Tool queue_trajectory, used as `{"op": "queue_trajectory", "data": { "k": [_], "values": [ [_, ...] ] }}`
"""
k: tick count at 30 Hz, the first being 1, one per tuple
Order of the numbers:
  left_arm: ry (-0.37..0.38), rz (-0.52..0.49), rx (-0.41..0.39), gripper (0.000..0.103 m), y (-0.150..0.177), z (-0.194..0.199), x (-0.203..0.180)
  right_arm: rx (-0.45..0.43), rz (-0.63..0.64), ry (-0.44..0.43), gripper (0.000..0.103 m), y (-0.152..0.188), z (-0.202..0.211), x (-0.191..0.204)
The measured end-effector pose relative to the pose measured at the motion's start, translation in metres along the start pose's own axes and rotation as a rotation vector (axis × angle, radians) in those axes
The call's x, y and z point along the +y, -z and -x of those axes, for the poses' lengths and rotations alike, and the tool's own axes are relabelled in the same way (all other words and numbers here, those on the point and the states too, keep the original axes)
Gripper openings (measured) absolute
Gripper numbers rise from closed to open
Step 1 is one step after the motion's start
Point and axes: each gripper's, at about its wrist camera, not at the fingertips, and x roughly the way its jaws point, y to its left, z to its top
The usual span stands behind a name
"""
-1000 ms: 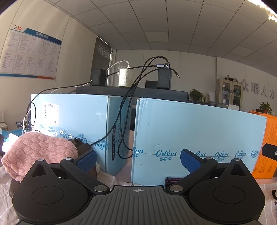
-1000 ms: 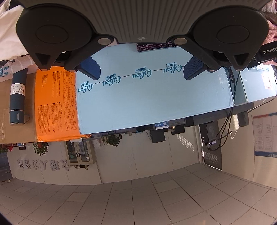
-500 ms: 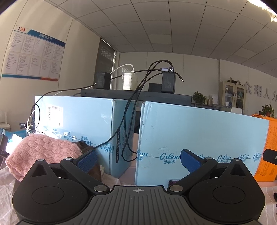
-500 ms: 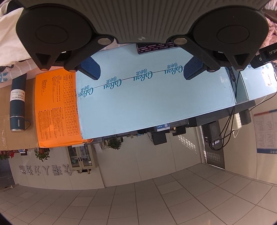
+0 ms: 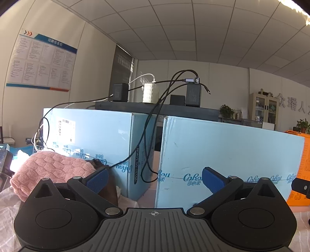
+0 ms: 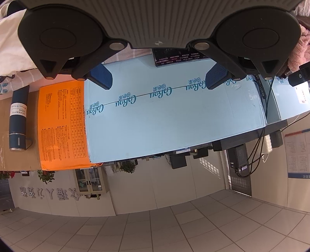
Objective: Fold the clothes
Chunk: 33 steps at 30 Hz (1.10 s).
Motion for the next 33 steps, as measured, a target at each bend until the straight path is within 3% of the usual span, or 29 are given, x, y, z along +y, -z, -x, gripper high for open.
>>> {"op": "queue_trajectory", "data": {
  "k": [16,33],
  "values": [
    [-0.019,-0.004,0.007,0.103,0.002,-0.002,-0.001,0.114,0.063,0.028,0.103,0.01,-0.02,0.005],
    [-0.032,-0.071,0.055,0.103,0.011,-0.012,-0.012,0.166,0.115,0.025,0.103,0.019,-0.033,0.013]
  ]
}}
